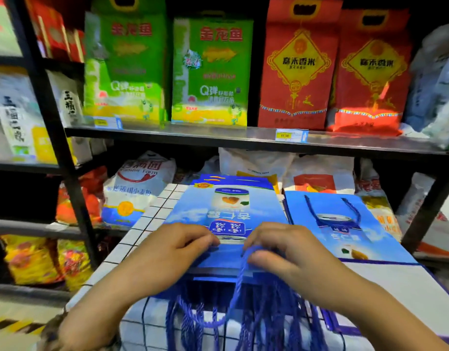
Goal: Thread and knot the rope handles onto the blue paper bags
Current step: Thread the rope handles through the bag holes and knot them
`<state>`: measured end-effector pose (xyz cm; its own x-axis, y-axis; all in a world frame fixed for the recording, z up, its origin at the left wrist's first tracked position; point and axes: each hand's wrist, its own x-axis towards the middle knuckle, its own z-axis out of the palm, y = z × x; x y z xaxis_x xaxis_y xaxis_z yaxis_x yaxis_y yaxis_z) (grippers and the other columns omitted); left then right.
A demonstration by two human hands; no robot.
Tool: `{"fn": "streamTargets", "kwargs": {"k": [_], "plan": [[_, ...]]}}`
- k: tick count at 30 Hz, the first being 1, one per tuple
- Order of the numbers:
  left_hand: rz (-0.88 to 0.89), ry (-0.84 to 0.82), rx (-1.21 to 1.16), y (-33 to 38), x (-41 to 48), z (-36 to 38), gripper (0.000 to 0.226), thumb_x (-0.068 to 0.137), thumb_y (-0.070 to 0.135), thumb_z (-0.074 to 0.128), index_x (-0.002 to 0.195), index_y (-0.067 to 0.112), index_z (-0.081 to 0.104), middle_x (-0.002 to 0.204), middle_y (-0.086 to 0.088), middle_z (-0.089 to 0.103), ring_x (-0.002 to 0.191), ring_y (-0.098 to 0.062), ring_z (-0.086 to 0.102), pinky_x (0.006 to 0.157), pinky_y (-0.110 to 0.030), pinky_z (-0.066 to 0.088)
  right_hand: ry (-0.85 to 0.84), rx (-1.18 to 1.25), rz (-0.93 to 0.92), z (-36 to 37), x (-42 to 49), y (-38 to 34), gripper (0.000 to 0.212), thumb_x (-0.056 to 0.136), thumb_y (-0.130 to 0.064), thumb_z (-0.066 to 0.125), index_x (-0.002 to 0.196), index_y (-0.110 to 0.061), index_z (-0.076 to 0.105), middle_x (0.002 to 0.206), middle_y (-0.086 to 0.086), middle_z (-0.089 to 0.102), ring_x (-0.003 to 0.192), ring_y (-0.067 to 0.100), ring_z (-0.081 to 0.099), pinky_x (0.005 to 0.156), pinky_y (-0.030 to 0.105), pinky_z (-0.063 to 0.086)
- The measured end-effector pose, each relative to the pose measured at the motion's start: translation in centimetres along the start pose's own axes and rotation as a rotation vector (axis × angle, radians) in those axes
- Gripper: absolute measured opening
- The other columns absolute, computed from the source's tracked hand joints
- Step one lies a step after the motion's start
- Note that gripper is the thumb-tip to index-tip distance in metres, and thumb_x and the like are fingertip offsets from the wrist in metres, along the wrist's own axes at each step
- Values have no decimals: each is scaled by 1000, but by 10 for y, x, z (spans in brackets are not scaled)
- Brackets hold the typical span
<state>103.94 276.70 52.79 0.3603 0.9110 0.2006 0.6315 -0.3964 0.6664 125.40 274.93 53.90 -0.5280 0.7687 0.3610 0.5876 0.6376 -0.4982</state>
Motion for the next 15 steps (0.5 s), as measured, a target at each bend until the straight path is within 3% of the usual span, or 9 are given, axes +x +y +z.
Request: {"fn": "streamTargets", "kwargs": {"k": [3, 5, 7, 9, 12, 15], "plan": [[-10, -29, -333, 4, -7, 0, 47, 73, 56, 47, 87, 19, 74, 85, -6, 72, 75, -12, 60, 72, -20, 45, 118, 213, 216, -2, 12, -5, 37, 78, -46, 46, 59, -17, 57, 58, -5, 62, 55, 2, 56, 56, 19, 41], [-5, -62, -462, 9, -10, -2, 58, 71, 64, 47, 79, 14, 76, 86, -3, 74, 82, -10, 66, 77, -15, 46, 150, 281, 303, -5, 22, -5, 38, 91, -27, 48, 57, -14, 55, 53, 2, 60, 48, 11, 57, 48, 21, 40], [48, -120, -491, 14, -12, -3, 66, 58, 78, 50, 74, 20, 76, 84, 9, 74, 80, 0, 66, 72, -8, 45, 158, 318, 371, -9, 30, -6, 39, 94, -26, 44, 59, -11, 51, 46, 3, 55, 37, 16, 52, 40, 18, 36], [54, -171, -516, 20, -12, -3, 45, 56, 63, 60, 70, 23, 75, 80, 9, 72, 74, 3, 62, 69, -6, 43, 146, 307, 430, -10, 38, -4, 39, 96, -28, 42, 66, -5, 51, 41, 5, 50, 30, 14, 46, 35, 15, 33], [35, -124, -407, 28, -9, -4, 11, 64, 37, 68, 58, 28, 70, 70, 6, 67, 65, 0, 56, 65, -15, 43, 145, 276, 511, -12, 48, 4, 40, 96, -16, 41, 58, -7, 49, 35, 6, 45, 24, 13, 41, 31, 15, 30], [29, -131, -340, 28, -6, -12, 21, 80, 20, 69, 58, 22, 67, 68, 3, 67, 62, -1, 55, 61, -12, 42, 132, 326, 596, -17, 51, 15, 35, 92, -8, 39, 60, -7, 51, 30, 4, 42, 23, 18, 41, 38, 22, 34]]}}
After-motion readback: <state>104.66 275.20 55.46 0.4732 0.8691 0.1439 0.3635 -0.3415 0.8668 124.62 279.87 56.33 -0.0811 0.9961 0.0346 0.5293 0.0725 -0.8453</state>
